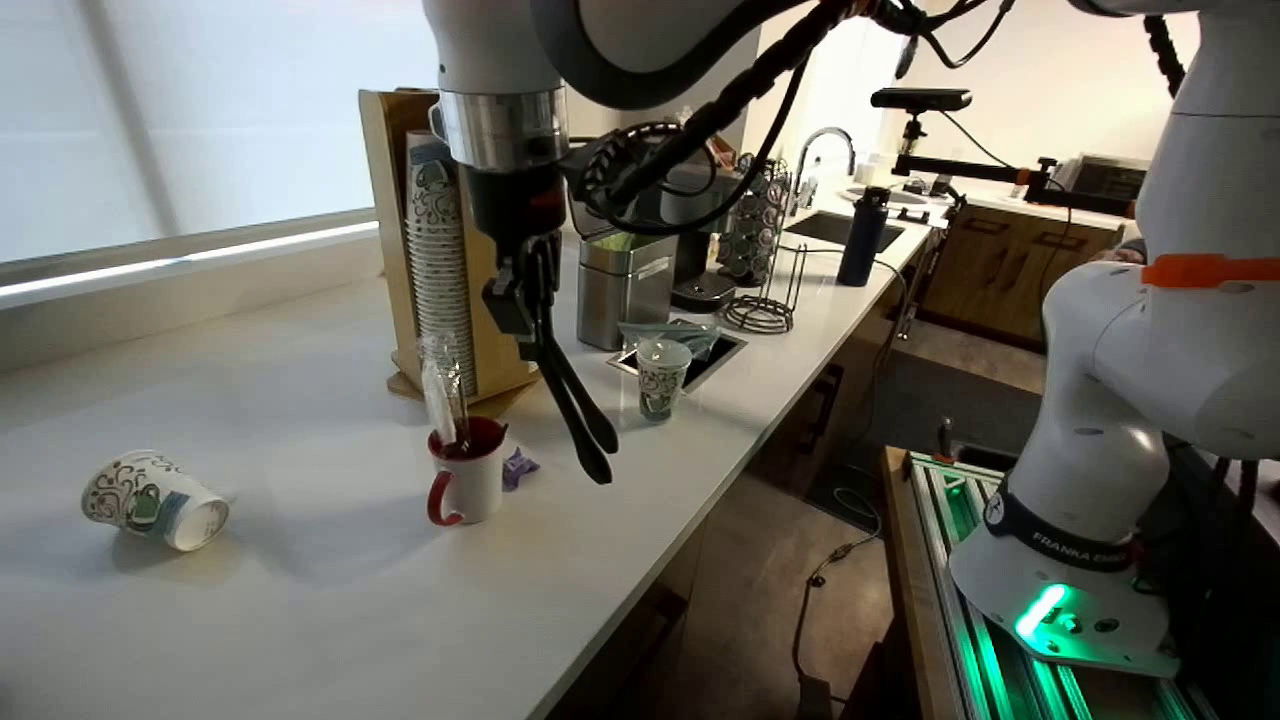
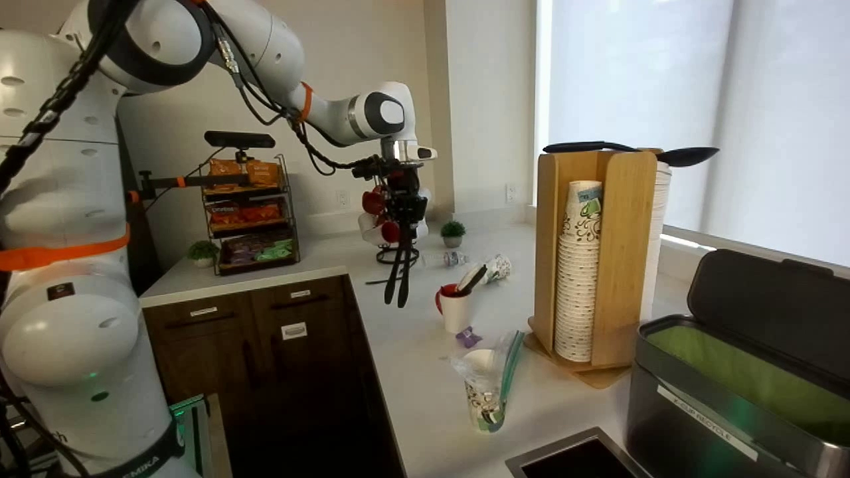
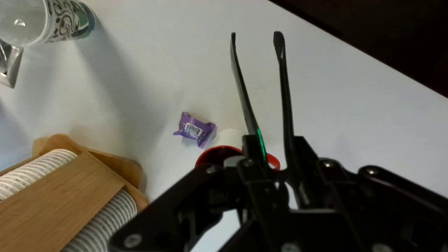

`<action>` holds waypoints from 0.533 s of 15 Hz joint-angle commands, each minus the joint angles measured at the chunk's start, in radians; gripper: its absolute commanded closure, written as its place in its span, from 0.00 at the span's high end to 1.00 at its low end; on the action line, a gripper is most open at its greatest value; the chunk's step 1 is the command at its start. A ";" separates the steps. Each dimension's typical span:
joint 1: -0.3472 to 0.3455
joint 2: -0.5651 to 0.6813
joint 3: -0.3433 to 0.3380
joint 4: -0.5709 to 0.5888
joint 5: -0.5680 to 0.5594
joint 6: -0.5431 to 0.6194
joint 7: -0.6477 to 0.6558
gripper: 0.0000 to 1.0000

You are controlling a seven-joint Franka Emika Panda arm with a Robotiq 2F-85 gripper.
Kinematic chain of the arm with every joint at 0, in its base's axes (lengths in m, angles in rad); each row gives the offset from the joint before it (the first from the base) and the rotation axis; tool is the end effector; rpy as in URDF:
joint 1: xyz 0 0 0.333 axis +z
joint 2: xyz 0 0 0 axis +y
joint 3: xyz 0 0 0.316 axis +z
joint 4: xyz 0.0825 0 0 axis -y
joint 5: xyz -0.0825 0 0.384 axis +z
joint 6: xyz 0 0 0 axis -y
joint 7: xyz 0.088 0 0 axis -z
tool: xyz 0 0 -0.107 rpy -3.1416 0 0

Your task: Remove the tongs from the cup, then move the paper towel roll to the left

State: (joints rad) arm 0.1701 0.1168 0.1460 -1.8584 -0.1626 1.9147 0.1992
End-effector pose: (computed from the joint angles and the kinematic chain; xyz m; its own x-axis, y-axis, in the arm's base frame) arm 0.5612 0.1687 0.4512 0.9844 0.1724 -0.0350 0.1756 -0.9742 0.1419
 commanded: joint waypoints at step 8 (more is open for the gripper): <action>0.070 0.483 0.055 0.462 -0.011 0.076 -0.361 0.07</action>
State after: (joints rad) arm 0.2198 0.4476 0.1814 -1.5890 -0.2024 2.0781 -0.0361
